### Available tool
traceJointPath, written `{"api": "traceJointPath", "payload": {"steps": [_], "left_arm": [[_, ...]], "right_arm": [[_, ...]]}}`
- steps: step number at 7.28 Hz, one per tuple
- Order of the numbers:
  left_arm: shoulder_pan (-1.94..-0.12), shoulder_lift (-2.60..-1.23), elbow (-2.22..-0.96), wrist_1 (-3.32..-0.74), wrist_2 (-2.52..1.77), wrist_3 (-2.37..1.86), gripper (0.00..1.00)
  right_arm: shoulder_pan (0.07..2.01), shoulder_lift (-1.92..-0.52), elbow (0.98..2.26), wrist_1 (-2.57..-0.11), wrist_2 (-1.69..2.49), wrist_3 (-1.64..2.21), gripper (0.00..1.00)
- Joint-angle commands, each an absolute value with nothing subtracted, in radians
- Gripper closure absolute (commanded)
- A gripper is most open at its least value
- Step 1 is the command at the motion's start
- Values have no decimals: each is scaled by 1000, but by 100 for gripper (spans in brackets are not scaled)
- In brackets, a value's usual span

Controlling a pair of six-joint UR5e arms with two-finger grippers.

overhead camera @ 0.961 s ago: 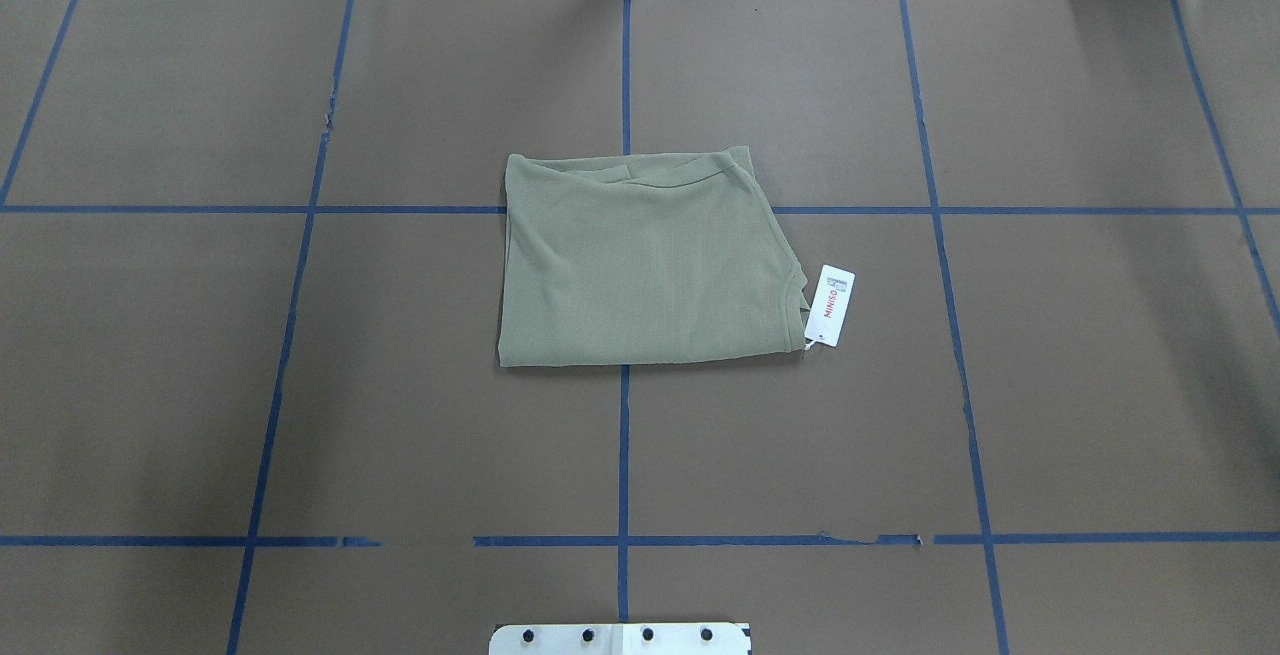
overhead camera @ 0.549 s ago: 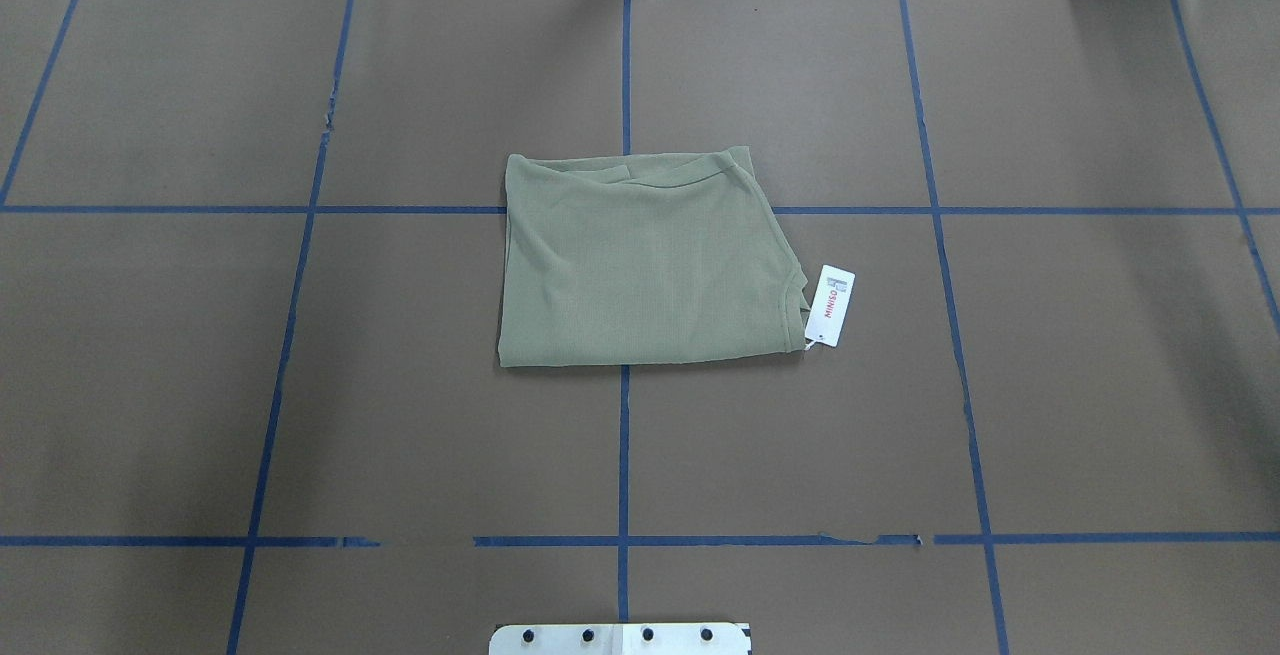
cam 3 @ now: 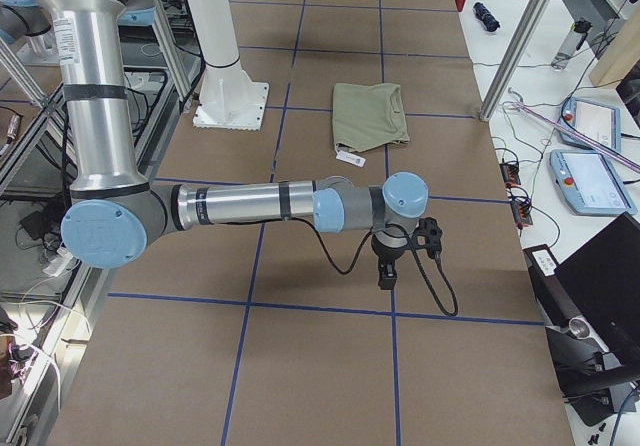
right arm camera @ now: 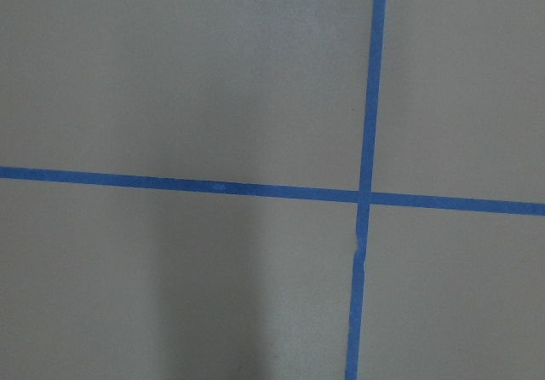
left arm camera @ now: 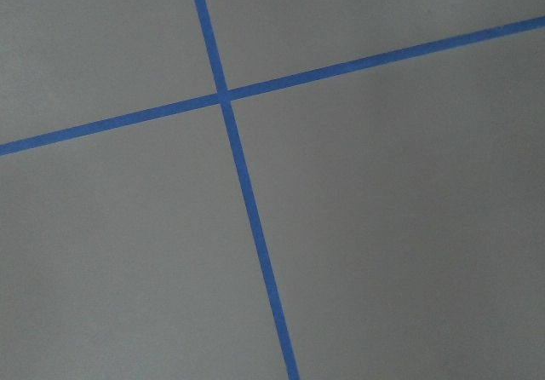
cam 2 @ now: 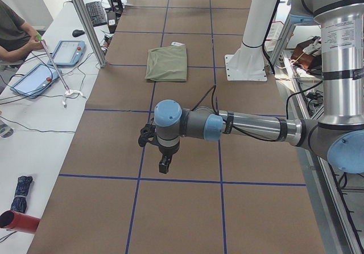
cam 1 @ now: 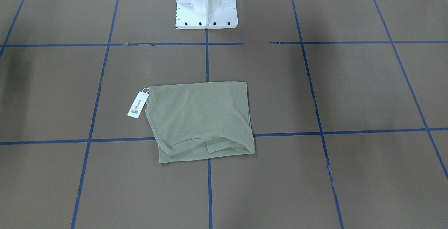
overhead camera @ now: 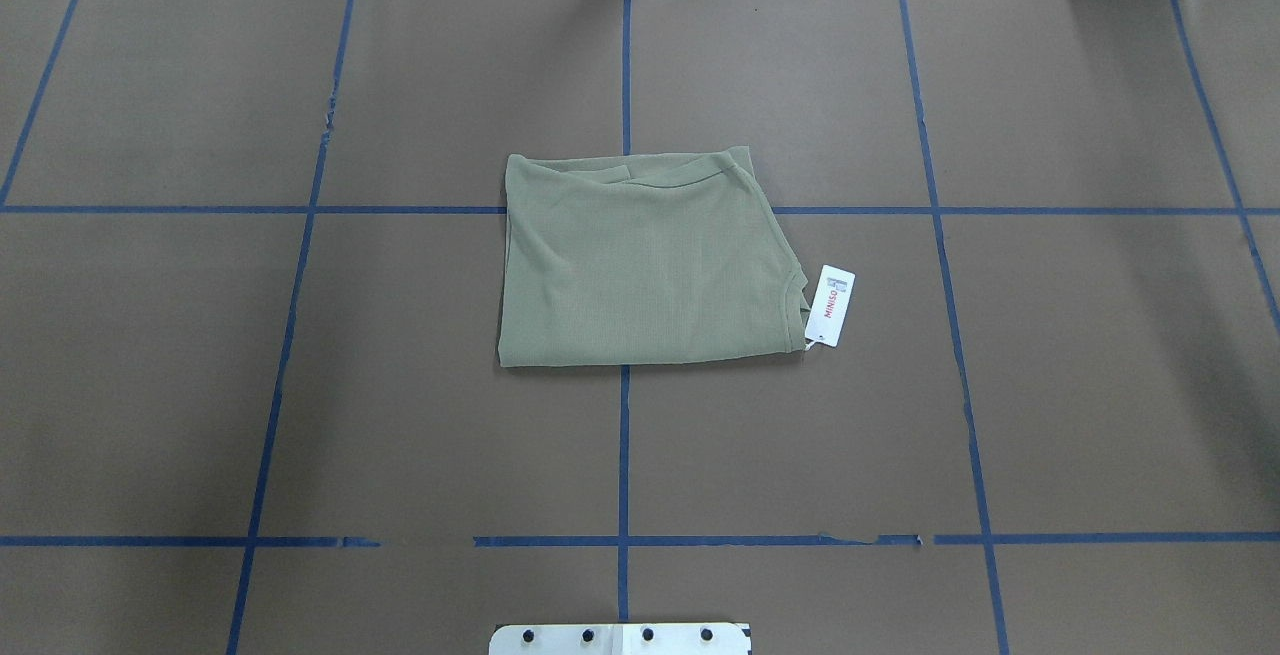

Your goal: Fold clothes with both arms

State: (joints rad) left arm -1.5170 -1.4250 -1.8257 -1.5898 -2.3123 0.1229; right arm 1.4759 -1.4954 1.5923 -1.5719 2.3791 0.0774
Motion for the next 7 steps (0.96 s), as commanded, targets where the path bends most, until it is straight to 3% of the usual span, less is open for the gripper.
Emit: {"api": "traceJointPath", "payload": {"steps": [1, 7], "left_arm": [[-1517, -1437, -1829, -1591, -2299, 121, 0], [-1517, -1456, -1828, -1594, -2368, 127, 0]], "right_arm": [[1465, -1517, 1623, -1571, 2391, 81, 0], [1465, -1600, 1715, -1571, 2379, 69, 0]]}}
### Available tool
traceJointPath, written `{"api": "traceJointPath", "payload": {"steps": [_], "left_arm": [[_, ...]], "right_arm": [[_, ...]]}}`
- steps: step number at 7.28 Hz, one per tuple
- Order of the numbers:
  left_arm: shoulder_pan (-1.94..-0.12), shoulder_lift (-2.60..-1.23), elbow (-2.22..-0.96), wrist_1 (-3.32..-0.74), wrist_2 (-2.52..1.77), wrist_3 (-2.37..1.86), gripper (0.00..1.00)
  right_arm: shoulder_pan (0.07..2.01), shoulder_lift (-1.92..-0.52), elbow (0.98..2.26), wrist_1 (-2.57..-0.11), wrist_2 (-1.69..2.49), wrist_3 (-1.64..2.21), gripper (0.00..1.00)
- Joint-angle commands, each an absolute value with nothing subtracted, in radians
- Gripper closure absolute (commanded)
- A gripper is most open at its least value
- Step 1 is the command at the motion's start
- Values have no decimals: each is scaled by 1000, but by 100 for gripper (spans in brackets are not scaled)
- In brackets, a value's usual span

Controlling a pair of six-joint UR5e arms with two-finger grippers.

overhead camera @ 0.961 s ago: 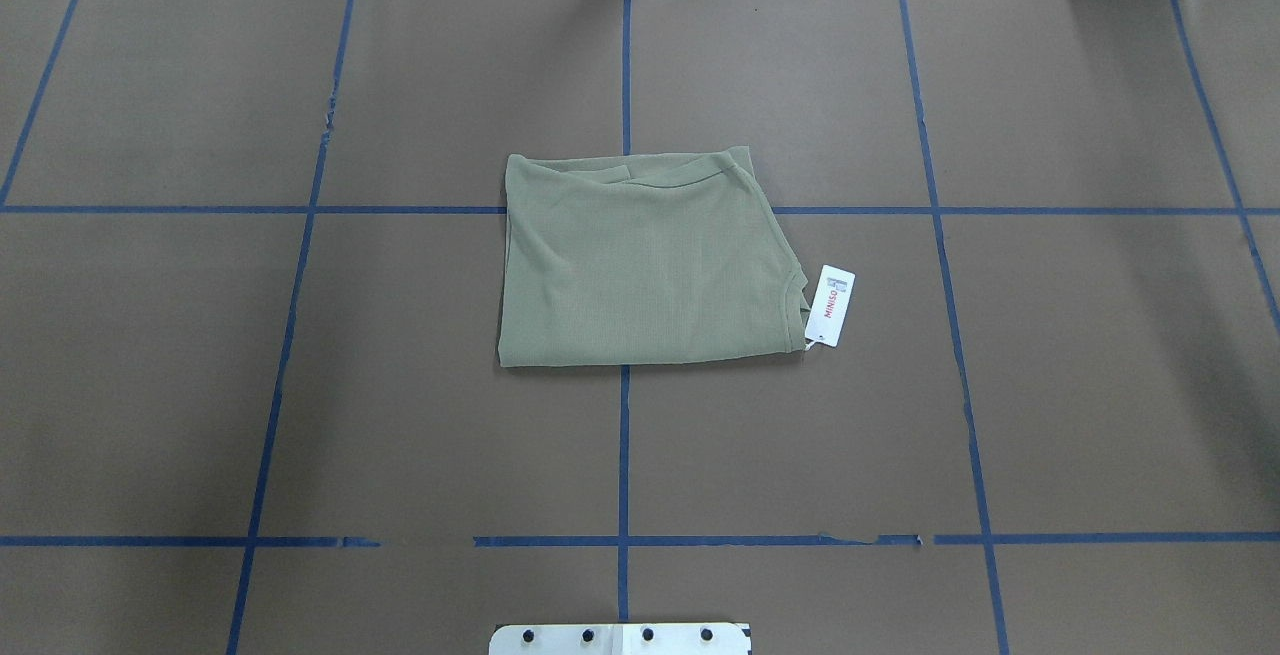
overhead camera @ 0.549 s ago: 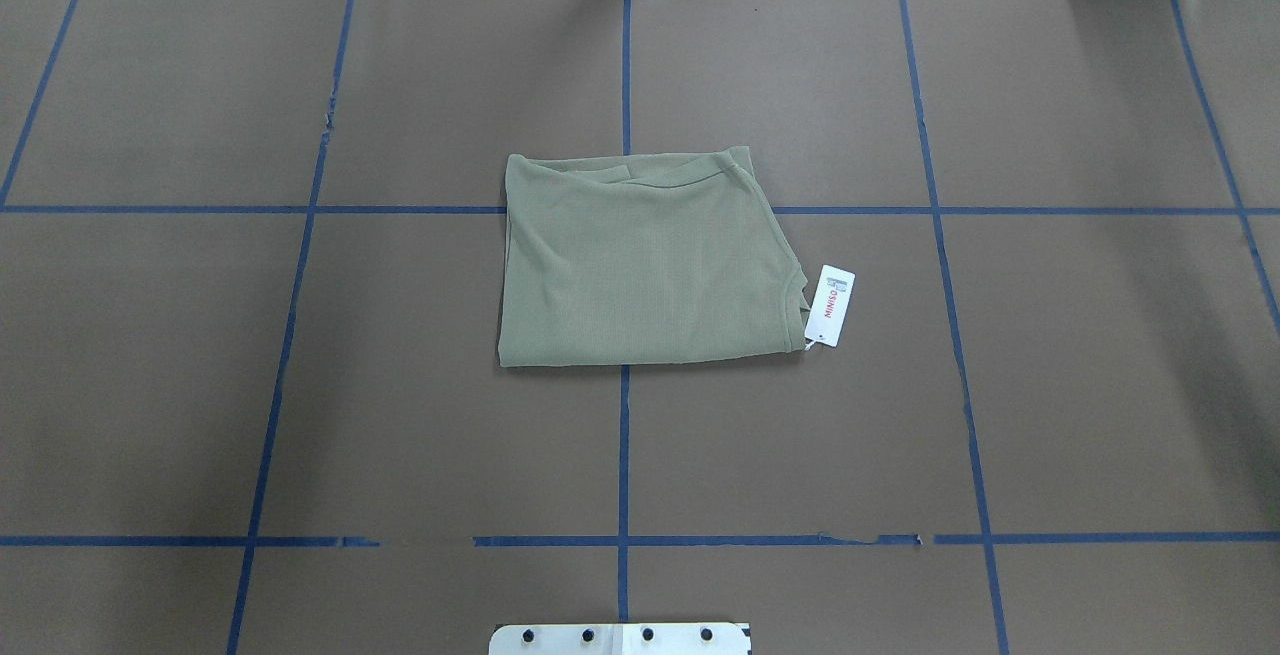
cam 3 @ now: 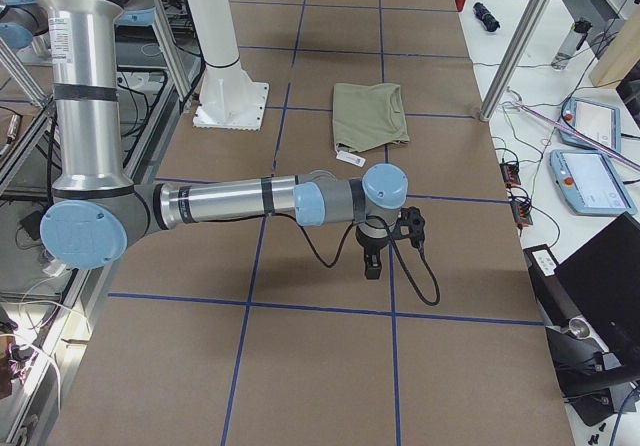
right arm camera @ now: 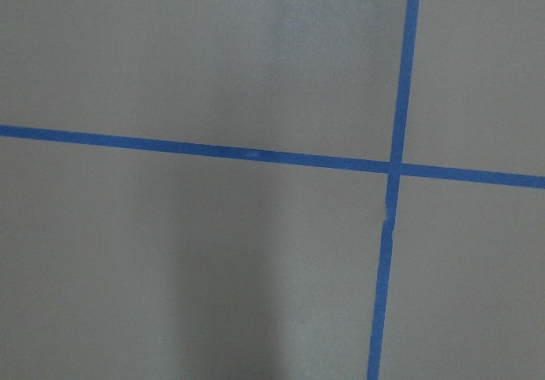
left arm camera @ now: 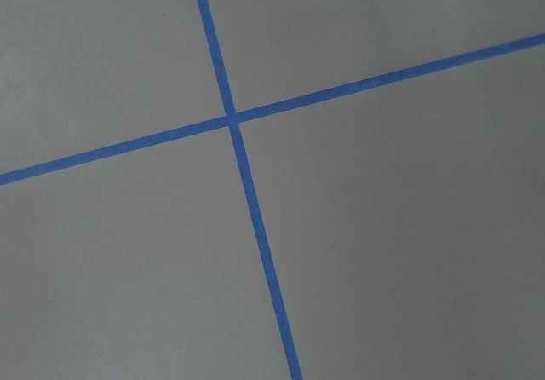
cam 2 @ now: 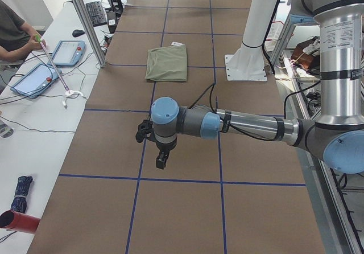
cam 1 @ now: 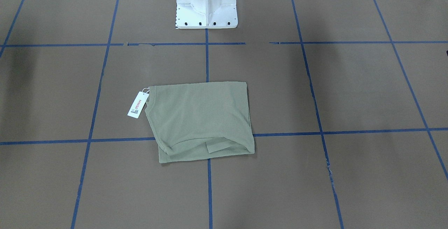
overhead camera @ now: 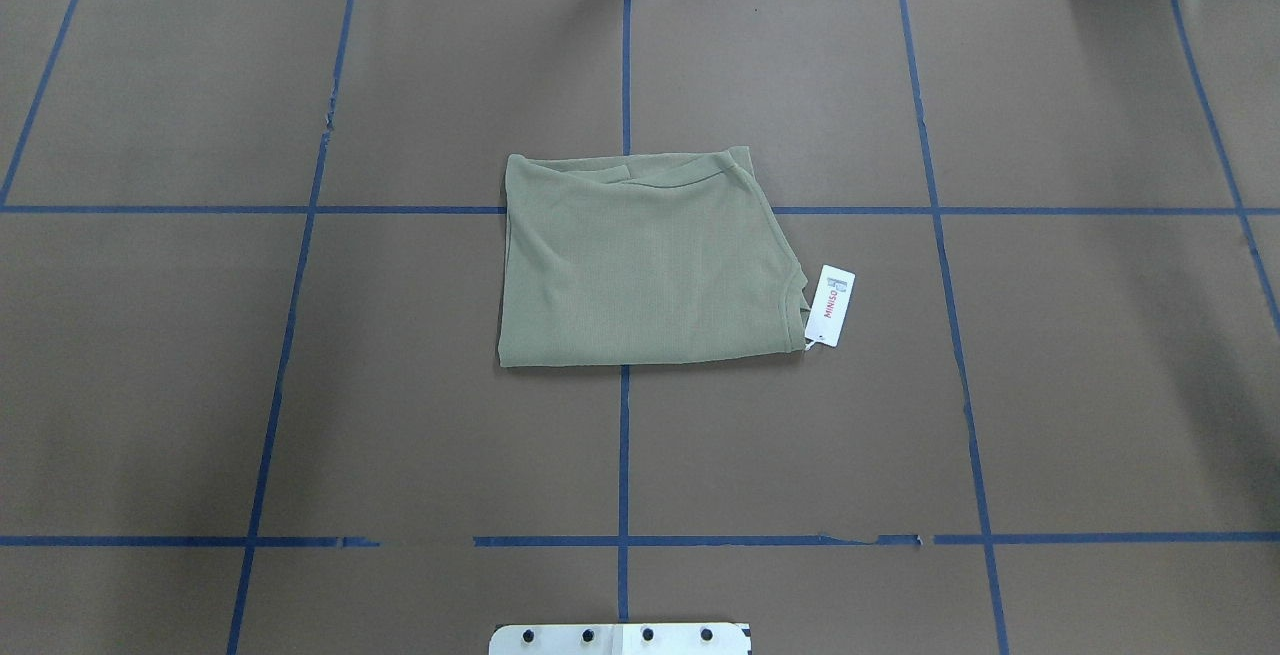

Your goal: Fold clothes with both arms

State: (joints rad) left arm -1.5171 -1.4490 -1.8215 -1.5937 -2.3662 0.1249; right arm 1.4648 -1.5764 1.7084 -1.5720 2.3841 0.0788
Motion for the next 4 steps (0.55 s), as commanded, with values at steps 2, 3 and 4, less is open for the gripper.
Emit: {"api": "traceJointPath", "payload": {"steps": [2, 3, 4], "left_arm": [[-1517, -1460, -1827, -1594, -2370, 127, 0], [-1519, -1460, -1828, -1594, -2370, 127, 0], [-1517, -1460, -1818, -1595, -2370, 126, 0]], "right_arm": [[1470, -1600, 1718, -1571, 2387, 67, 0], [1470, -1601, 1720, -1571, 2385, 81, 0], [1470, -1601, 1723, -1571, 2382, 83, 0]]}}
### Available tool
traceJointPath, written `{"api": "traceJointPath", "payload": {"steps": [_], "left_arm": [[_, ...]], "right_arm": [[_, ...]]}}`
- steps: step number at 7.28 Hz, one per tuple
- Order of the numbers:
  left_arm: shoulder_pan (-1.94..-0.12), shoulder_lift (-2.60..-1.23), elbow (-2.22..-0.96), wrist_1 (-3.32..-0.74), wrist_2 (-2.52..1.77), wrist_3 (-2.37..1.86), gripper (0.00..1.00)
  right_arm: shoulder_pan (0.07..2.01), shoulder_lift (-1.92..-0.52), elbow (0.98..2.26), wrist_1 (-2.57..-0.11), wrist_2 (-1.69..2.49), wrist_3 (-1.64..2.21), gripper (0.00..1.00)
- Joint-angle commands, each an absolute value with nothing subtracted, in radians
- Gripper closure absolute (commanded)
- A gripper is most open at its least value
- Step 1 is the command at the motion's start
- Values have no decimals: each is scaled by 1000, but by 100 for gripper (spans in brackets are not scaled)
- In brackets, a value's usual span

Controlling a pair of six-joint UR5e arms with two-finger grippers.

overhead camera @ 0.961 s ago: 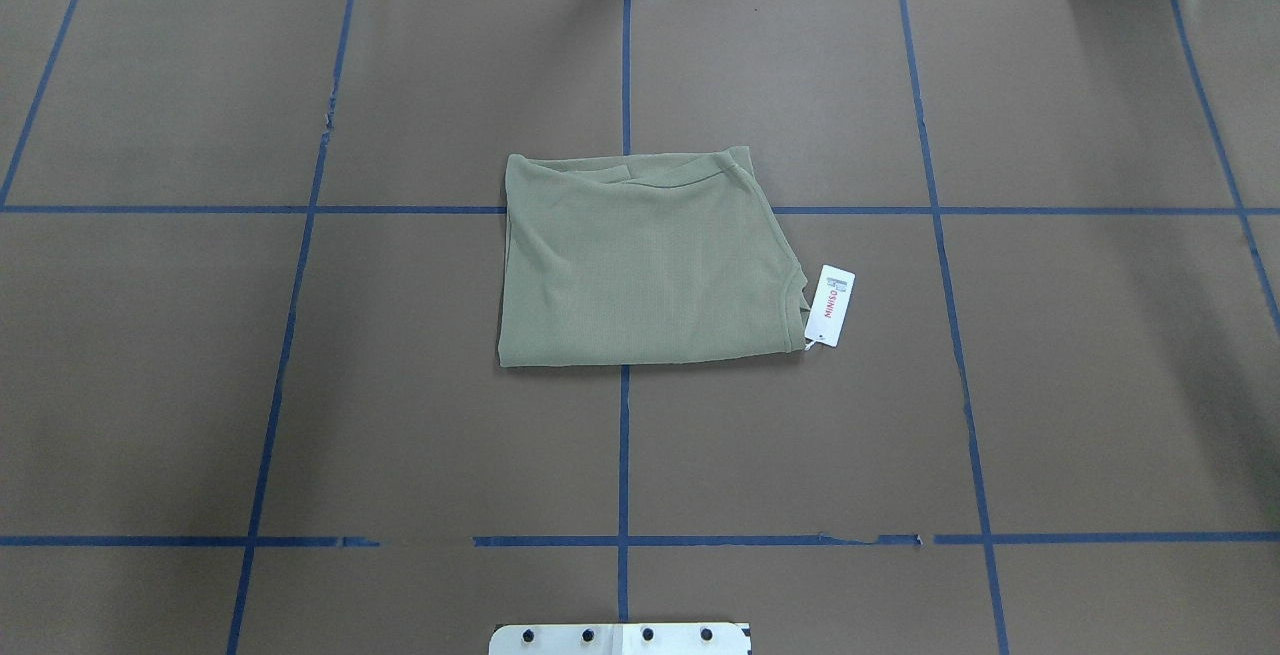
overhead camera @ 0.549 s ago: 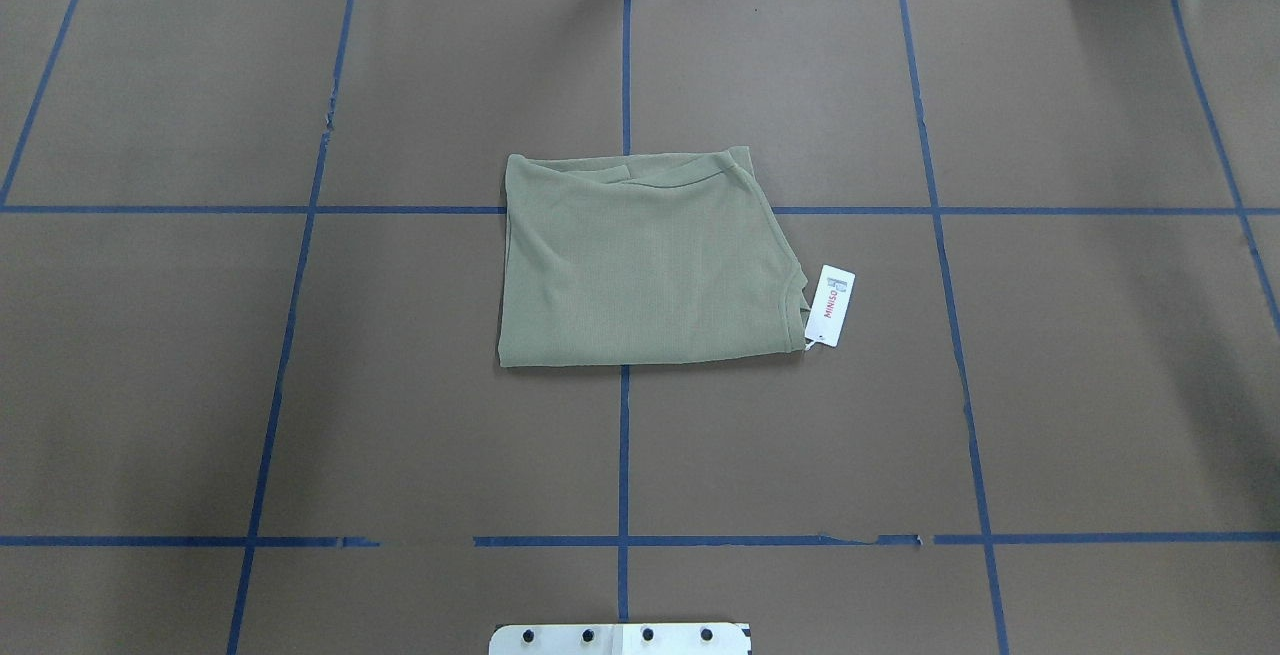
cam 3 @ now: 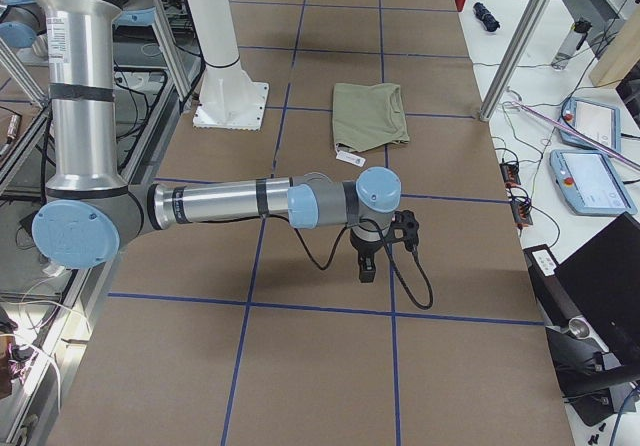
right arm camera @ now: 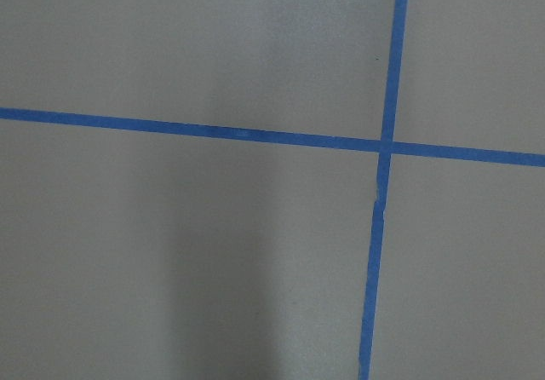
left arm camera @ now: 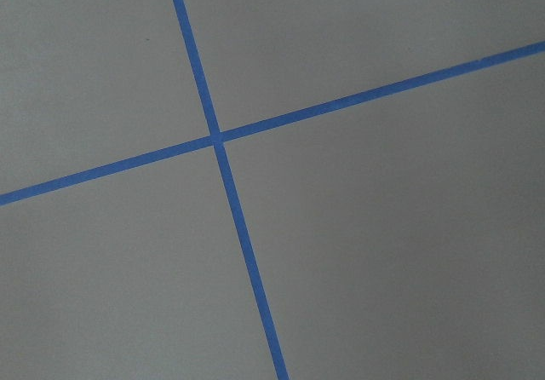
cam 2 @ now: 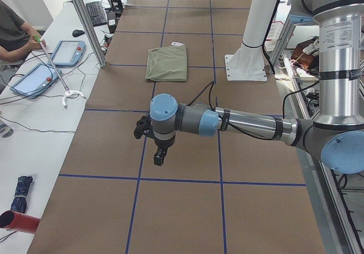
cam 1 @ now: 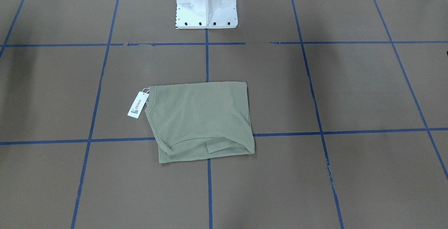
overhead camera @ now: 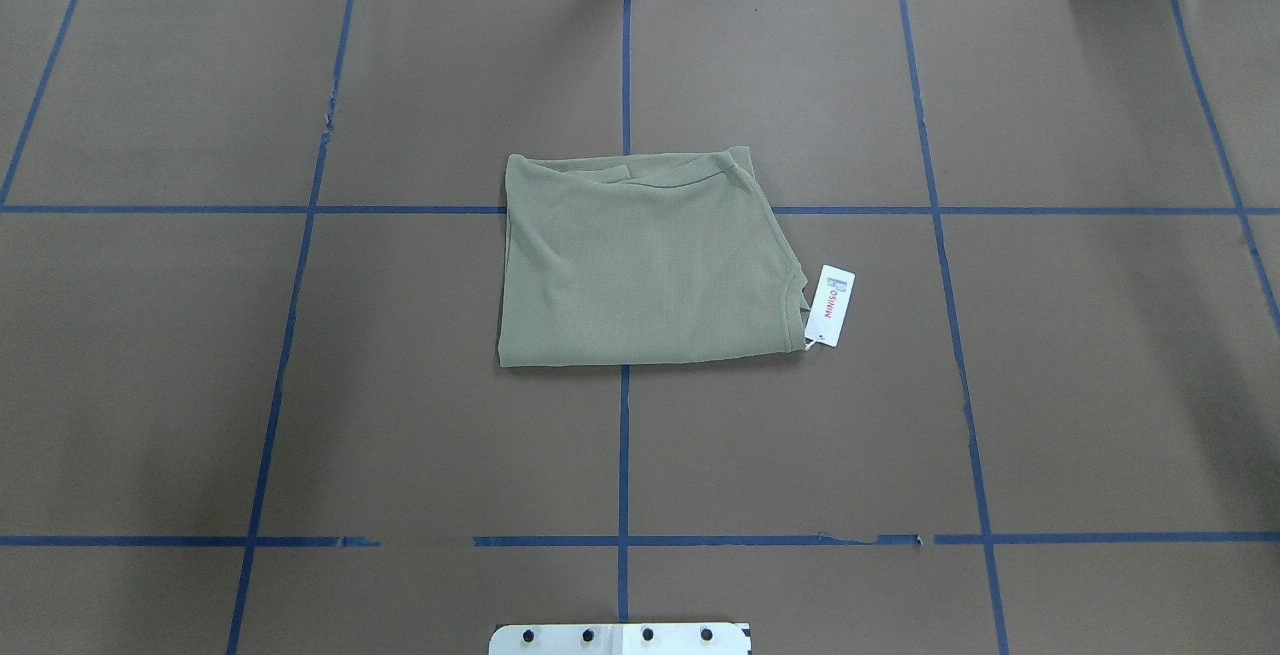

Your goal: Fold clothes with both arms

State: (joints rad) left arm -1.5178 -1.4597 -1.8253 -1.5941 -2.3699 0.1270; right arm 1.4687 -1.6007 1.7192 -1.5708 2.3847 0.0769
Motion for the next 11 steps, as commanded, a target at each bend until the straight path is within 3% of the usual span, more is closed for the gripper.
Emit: {"api": "traceJointPath", "payload": {"steps": [1, 11], "left_arm": [[-1517, -1459, -1813, -1592, -2368, 124, 0], [-1592, -1476, -1715, -1600, -2365, 120, 0]], "right_arm": [[1470, -1597, 1724, -1571, 2382, 84, 0], [1465, -1588, 1726, -1571, 2324, 81, 0]]}}
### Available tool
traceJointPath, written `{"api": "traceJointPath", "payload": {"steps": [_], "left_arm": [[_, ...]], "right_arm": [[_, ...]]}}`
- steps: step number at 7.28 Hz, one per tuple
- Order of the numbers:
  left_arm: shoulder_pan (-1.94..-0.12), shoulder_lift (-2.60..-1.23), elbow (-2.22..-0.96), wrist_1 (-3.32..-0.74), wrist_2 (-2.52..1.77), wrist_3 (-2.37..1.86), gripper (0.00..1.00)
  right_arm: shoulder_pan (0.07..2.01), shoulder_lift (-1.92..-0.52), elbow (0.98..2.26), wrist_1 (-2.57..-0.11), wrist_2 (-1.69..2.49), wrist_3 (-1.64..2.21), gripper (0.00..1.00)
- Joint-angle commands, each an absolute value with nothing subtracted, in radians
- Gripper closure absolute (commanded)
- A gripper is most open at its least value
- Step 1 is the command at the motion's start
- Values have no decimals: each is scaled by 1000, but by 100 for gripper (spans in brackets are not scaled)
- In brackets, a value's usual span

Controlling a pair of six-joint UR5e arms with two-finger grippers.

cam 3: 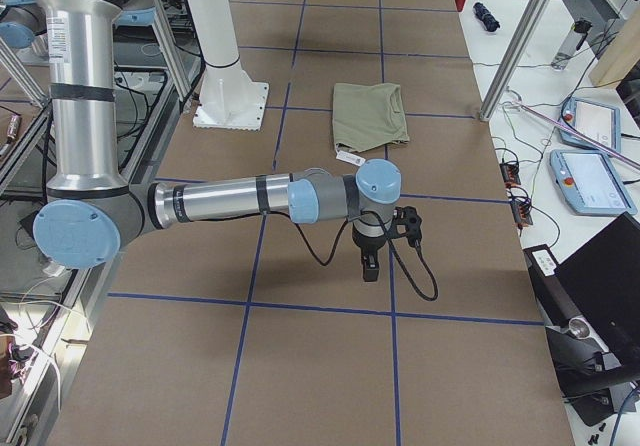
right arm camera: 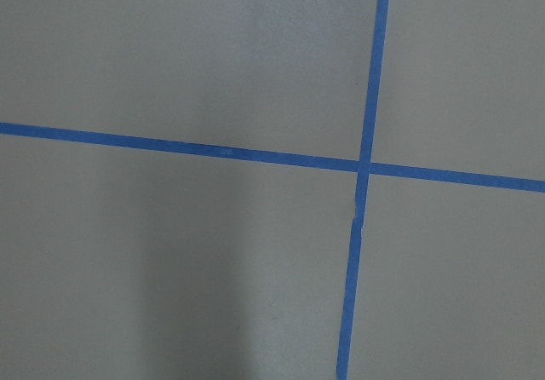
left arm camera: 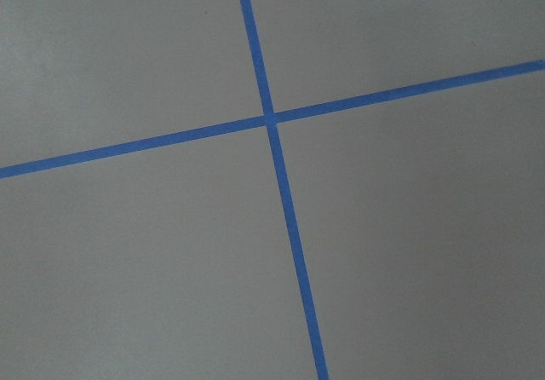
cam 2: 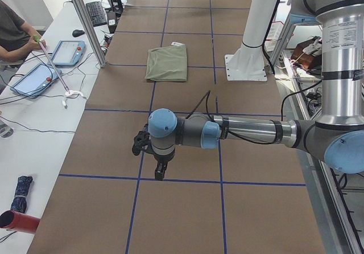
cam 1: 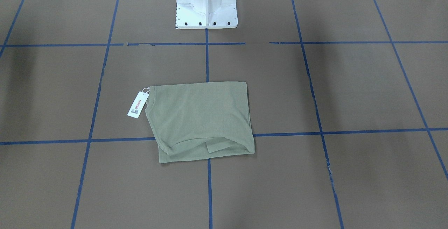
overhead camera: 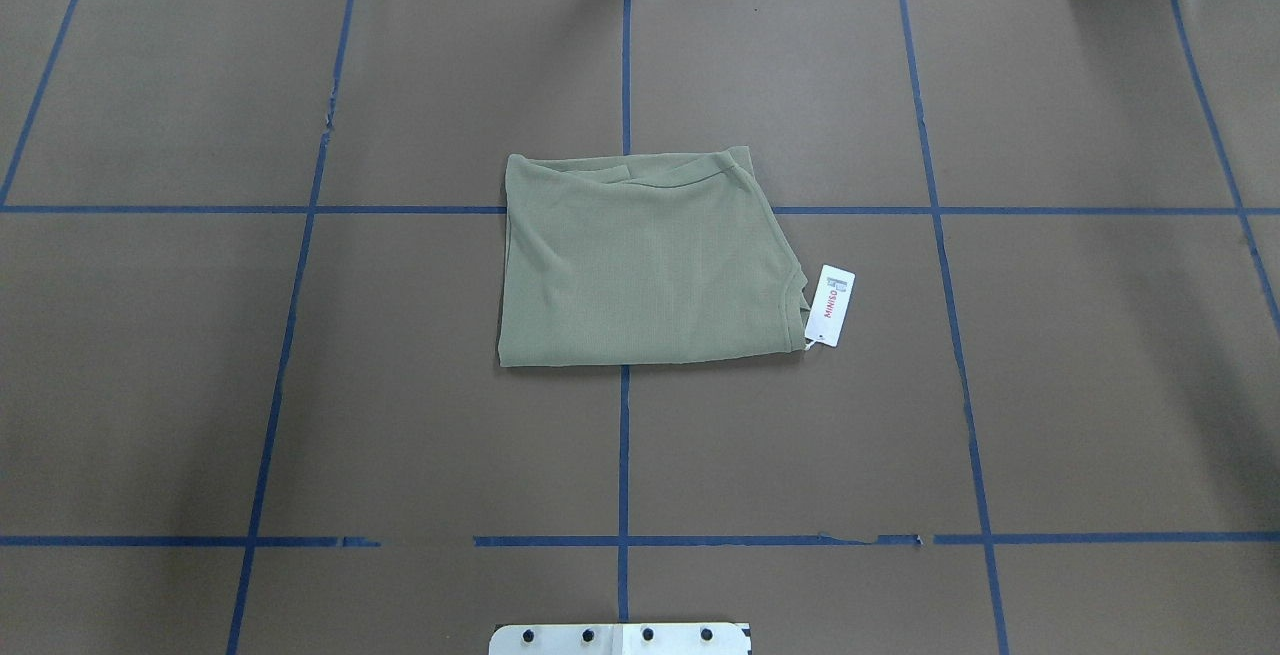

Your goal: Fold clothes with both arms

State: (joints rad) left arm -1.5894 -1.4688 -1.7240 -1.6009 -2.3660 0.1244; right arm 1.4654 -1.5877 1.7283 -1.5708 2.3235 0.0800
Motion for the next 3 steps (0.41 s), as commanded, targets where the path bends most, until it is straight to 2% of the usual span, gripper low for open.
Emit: {"api": "traceJointPath", "payload": {"steps": [1, 3], "left_arm": [[-1592, -1477, -1715, -1600, -2368, 118, 0], [-1591, -1480, -1715, -1601, -2368, 118, 0]], "right_arm": [[1465, -1588, 1726, -1571, 2324, 81, 0], [1465, -1588, 1727, -1571, 2325, 83, 0]]}}
